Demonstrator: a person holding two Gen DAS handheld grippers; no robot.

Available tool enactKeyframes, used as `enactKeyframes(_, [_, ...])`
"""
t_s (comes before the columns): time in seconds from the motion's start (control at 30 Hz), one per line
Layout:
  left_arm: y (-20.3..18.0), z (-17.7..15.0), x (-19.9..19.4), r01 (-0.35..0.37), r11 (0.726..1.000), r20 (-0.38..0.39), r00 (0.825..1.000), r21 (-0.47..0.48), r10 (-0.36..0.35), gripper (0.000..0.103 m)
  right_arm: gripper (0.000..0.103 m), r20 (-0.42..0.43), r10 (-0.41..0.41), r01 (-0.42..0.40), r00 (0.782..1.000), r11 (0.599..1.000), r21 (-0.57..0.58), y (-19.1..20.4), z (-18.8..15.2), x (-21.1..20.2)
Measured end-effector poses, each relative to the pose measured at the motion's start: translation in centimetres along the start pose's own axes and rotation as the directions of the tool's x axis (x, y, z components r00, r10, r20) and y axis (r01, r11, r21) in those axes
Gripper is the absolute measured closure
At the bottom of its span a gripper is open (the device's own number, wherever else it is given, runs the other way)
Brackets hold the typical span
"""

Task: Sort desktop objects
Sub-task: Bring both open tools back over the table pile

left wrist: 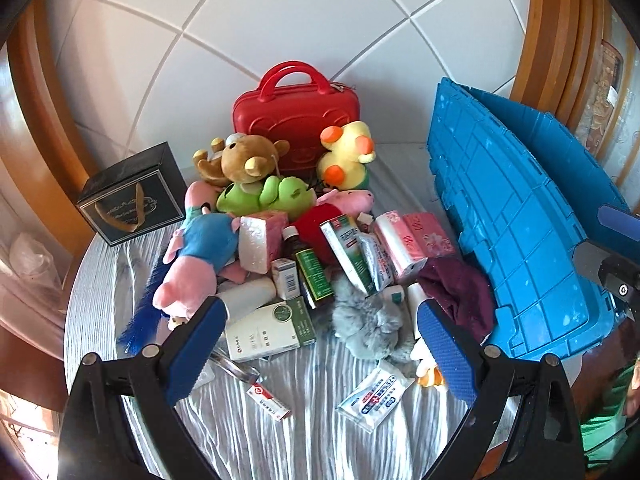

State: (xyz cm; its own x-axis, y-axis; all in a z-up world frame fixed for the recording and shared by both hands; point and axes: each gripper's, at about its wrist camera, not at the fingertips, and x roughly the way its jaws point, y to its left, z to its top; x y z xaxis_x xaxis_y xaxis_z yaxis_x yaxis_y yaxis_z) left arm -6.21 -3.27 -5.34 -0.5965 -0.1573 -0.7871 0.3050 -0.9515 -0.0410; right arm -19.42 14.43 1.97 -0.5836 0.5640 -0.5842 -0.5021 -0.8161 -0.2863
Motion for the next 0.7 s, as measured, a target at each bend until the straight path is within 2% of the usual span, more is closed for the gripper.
enactKeyframes(0.17, [4.1,-1.9,0.7,-0.028,0.999,-0.028,0.999,-0.034,0.027,0.005,0.0,-0.031,0.046,-0.047,0.998,0.998,-0.037,3.3,-1.0,2.2])
enactKeyframes(0.23, [5.7,-2.8,1.3,-0.039,0.998,-0.043,0.998,-0.044,0.037,0.005,0.0,-0.036,0.101,-0.103,0.994,0.993,-0.061,4.5,-1.5,3.3])
enactKeyframes(0.37, [8.7,-5.3,2.7,-0.064,0.996,-0.084,0.995,-0.062,0.058,0.005,0.0,-0.093,0.12,-0.127,0.988,0.989,-0.073,6.6,-3.5,6.3])
enactKeyframes(0.7, [17.4,-11.8,6.3,-0.148,0.982,-0.174,0.977,-0.119,0.126,0.005,0.0,-0.224,0.189,-0.219,0.956,0.968,-0.12,13.3,-8.3,12.8])
